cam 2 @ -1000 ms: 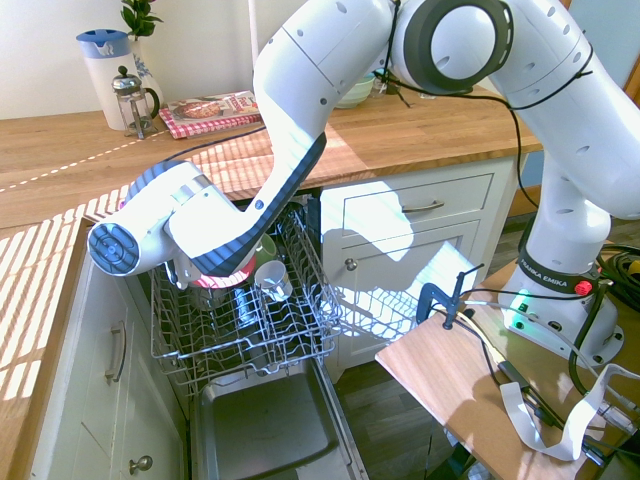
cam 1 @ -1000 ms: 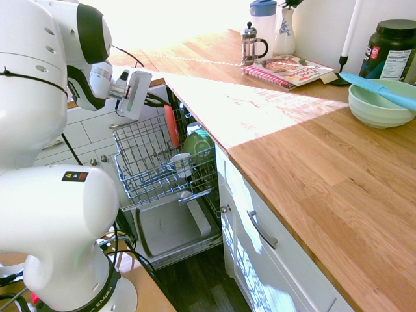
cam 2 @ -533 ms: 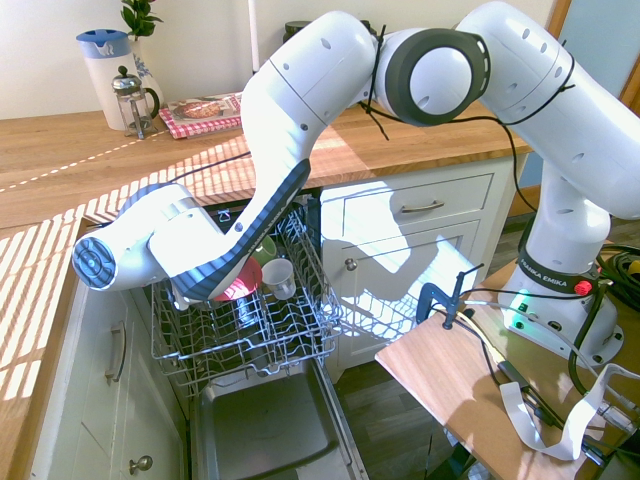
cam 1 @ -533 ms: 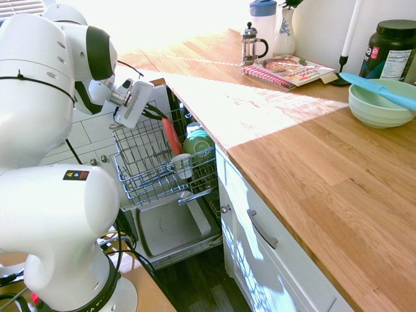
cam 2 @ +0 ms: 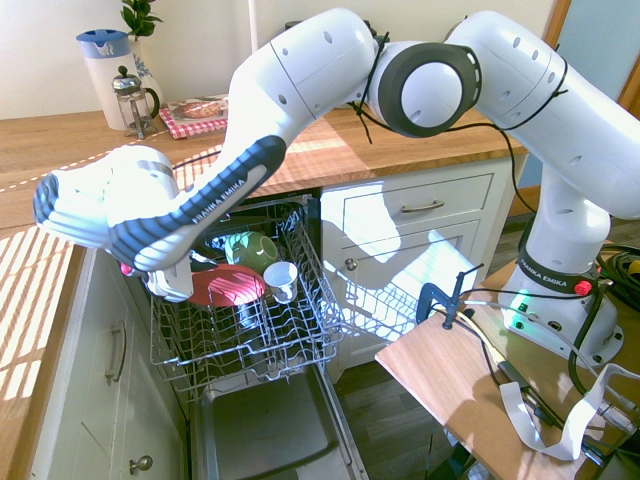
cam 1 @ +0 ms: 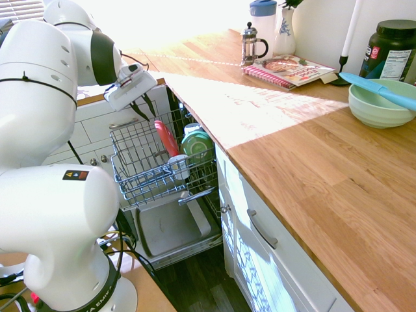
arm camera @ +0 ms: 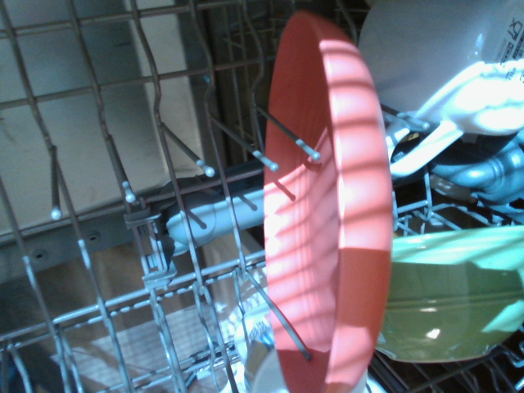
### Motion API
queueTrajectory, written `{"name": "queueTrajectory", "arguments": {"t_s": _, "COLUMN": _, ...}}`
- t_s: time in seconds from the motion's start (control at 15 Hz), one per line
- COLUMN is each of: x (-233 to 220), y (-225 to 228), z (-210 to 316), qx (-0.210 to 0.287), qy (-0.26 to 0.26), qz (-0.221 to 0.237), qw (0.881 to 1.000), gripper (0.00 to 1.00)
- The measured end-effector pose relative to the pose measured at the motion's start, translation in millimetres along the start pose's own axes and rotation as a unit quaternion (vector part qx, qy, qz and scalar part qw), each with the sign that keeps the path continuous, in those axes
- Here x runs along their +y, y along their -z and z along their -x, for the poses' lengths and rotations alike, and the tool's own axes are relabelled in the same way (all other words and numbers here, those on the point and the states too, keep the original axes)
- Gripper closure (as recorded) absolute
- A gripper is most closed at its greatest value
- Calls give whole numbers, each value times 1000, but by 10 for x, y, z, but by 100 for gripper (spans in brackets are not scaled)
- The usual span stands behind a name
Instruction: Put the plate in the dishwasher
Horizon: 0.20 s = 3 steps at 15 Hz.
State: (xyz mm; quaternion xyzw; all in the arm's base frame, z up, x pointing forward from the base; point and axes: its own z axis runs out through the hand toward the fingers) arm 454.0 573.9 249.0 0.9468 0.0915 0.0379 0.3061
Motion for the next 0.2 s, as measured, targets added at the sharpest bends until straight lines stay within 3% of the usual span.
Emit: {"name": "queueTrajectory", "arguments": {"t_s": 0.2, "x": 777, "y": 403, "z": -456, "qx": -23, "qy": -36, "qz": -50, "qw": 998, "gripper": 0}}
